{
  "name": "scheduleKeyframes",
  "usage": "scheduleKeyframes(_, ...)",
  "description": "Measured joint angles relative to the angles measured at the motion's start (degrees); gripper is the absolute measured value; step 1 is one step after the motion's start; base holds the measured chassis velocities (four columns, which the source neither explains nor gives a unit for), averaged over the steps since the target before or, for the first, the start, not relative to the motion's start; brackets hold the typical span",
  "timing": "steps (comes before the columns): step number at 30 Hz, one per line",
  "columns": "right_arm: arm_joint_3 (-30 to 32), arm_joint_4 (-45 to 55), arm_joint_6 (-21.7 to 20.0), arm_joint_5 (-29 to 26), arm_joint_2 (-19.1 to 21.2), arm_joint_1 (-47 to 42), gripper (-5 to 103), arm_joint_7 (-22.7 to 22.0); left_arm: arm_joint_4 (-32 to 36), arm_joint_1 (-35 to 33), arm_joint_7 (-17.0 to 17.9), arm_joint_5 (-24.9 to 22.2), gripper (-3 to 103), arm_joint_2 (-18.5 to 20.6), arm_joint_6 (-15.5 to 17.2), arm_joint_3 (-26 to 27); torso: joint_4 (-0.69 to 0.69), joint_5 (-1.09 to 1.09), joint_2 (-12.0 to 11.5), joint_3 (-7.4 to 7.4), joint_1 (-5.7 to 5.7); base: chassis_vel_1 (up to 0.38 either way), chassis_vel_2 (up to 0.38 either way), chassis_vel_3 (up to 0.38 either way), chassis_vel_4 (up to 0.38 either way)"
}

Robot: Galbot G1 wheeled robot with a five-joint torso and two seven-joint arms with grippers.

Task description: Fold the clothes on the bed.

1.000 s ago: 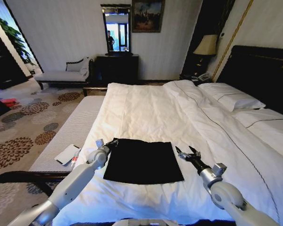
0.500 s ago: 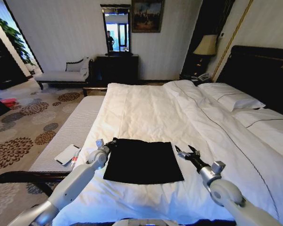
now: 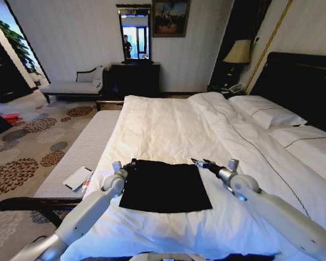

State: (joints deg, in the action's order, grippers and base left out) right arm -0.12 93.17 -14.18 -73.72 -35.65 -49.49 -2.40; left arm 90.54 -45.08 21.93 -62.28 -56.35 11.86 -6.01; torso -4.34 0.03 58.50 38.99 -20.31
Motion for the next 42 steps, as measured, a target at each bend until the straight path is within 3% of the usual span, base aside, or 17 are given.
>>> scheduleKeyframes(8, -4.5, -6.3, -0.1, 1.8, -3.0, 4.9, 100, 0.8, 1.5, -1.1, 0.0, -1.0, 0, 0.7, 0.0, 0.7, 0.02, -0.03, 0.0, -0.01, 0.00, 0.000, 0.000, 0.000, 0.000)
scheduleKeyframes(30, -3.5, -6.8, -0.4, 2.2, -5.4, 1.2, 97, 0.8, 1.8, -2.0, 0.0, -0.5, 0, 0.3, -0.2, 0.3, 0.02, -0.03, 0.0, -0.01, 0.01, 0.000, 0.000, 0.000, 0.000)
scheduleKeyframes(34, -3.0, -7.0, -0.3, 1.7, -5.8, 0.2, 76, 0.8, 1.8, -2.1, -0.1, -0.5, 0, 0.3, -0.4, 0.4, 0.01, -0.03, 0.0, -0.01, 0.01, 0.000, 0.000, 0.000, 0.000)
scheduleKeyframes(36, -3.0, -6.9, -0.2, 1.7, -5.8, 0.2, 76, 0.8, 1.8, -2.1, -0.1, -0.5, 0, 0.3, -0.4, 0.4, 0.01, -0.03, 0.0, -0.01, 0.01, 0.000, 0.000, 0.000, 0.000)
scheduleKeyframes(39, -2.9, -6.5, 0.2, 1.6, -6.1, -0.3, 59, 0.9, 1.3, -1.8, -0.2, 0.4, 0, 0.5, -0.4, 0.1, 0.01, -0.03, 0.0, -0.01, 0.01, 0.000, 0.000, 0.000, 0.000)
scheduleKeyframes(42, -2.9, -6.3, 0.4, 1.7, -6.4, -0.5, 54, 0.9, 1.1, -1.6, -0.3, 0.5, 0, 0.5, -0.4, 0.0, 0.01, -0.03, 0.0, -0.01, 0.01, 0.000, 0.000, 0.000, 0.000)
